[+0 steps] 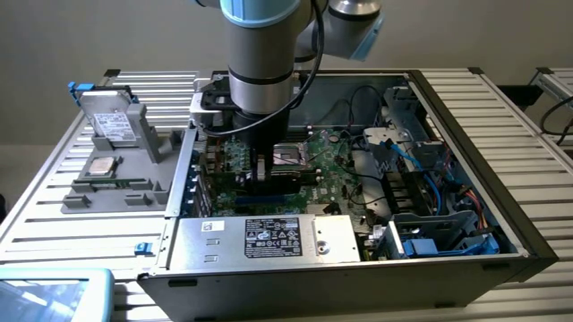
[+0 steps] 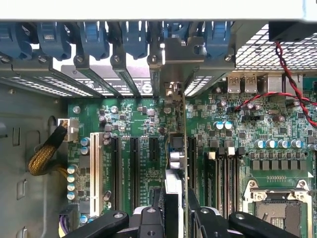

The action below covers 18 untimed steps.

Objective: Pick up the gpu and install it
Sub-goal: 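Insert the gpu into the slot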

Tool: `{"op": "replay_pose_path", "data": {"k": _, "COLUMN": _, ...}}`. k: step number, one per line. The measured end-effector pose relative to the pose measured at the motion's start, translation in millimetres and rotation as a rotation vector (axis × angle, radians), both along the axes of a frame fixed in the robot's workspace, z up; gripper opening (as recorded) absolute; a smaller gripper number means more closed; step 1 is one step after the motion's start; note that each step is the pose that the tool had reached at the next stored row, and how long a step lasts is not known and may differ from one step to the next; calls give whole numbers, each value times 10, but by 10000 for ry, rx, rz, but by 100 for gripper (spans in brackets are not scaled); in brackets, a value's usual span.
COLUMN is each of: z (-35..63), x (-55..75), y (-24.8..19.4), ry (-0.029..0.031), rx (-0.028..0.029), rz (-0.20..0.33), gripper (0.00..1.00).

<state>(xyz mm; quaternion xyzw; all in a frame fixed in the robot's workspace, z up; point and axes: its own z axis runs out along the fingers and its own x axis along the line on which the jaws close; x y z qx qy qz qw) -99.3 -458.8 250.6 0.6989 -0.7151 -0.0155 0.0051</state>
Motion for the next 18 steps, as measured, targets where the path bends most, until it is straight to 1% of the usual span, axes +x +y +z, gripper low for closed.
{"op": "replay_pose_path", "data": {"k": 6, "z": 0, "x": -1, "y": -6, "ry": 0, "rx": 0, "rz": -2, "gripper": 28}}
{"op": "replay_pose_path", "data": {"k": 8, "z": 0, "x": 0, "y": -20, "ry": 17, "rx": 1, "rz": 0, "gripper": 28}}
{"op": "replay_pose_path", "data": {"k": 18, "z": -3, "x": 0, "y": -25, "ry": 23, "rx": 0, "rz": -2, "gripper": 28}}
